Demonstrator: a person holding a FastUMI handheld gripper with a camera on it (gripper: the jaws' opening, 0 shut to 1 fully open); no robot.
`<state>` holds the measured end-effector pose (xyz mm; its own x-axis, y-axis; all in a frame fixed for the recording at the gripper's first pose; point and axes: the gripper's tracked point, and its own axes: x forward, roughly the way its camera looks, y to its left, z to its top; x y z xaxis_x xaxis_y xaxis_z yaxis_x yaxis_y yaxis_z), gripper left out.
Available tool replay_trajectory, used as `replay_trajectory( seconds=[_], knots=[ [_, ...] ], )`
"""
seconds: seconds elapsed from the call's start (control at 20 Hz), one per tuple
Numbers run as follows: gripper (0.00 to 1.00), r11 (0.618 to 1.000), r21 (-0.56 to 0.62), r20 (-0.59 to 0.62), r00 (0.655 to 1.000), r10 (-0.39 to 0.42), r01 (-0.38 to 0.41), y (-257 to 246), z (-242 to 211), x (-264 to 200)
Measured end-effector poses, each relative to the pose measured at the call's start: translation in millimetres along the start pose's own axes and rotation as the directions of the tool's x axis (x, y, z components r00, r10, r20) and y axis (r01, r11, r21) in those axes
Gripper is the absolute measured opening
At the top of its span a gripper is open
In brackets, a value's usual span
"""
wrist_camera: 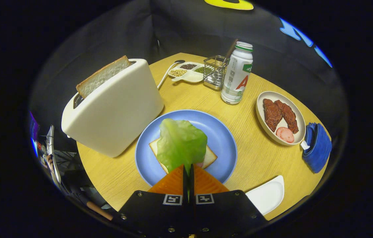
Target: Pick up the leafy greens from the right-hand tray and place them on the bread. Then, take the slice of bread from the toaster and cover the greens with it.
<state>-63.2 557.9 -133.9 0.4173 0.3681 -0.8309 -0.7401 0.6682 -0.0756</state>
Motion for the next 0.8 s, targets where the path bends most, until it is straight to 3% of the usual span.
replay_trajectory(
  seconds=[0.35,0.55,0.65,0.8],
  knots=[
    [0.03,1.0,-0.008,-0.009,1.0,0.022,-0.022,12,3,10],
    [0.19,0.999,-0.04,0.018,1.0,-0.006,0.007,4,5,8],
    [0.33,0.999,-0.042,0.045,0.999,-0.02,0.022,1,6,4],
    [0.38,0.998,-0.048,0.079,0.996,-0.039,0.043,-3,3,0]
  ],
)
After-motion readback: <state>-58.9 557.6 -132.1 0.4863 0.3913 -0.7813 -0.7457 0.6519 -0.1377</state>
